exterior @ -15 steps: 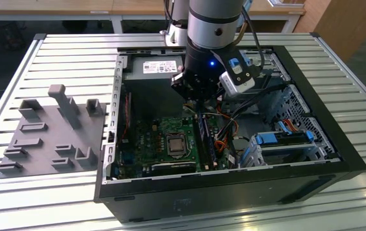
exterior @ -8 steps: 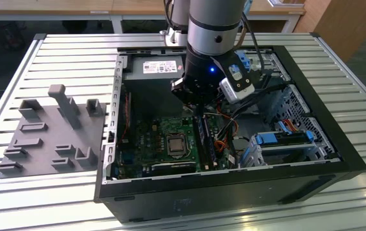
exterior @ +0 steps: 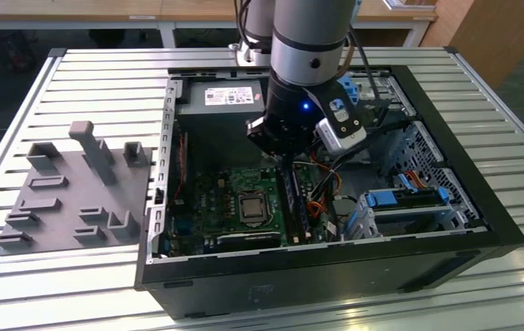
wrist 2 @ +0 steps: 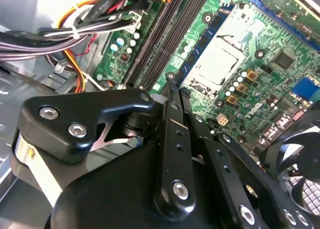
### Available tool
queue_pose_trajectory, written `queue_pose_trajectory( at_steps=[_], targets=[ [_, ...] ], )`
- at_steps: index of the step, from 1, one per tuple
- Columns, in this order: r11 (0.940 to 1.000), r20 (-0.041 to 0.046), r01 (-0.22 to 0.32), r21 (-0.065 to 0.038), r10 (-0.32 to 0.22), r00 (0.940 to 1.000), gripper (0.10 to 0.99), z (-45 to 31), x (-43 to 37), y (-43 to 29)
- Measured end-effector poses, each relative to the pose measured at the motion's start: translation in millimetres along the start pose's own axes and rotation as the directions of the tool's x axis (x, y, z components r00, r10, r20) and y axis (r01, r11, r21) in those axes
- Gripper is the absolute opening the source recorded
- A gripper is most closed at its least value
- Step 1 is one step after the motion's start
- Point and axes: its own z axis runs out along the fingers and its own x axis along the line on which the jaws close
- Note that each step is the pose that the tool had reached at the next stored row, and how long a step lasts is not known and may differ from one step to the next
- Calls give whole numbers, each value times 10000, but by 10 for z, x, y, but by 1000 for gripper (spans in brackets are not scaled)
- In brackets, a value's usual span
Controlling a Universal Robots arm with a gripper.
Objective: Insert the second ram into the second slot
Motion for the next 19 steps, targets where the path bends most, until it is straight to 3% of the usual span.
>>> queue_pose_trajectory(
  at_steps=[19],
  targets=[
    [10000, -14, -29, 1, 29, 10000, 133, 71, -15, -2]
  ],
)
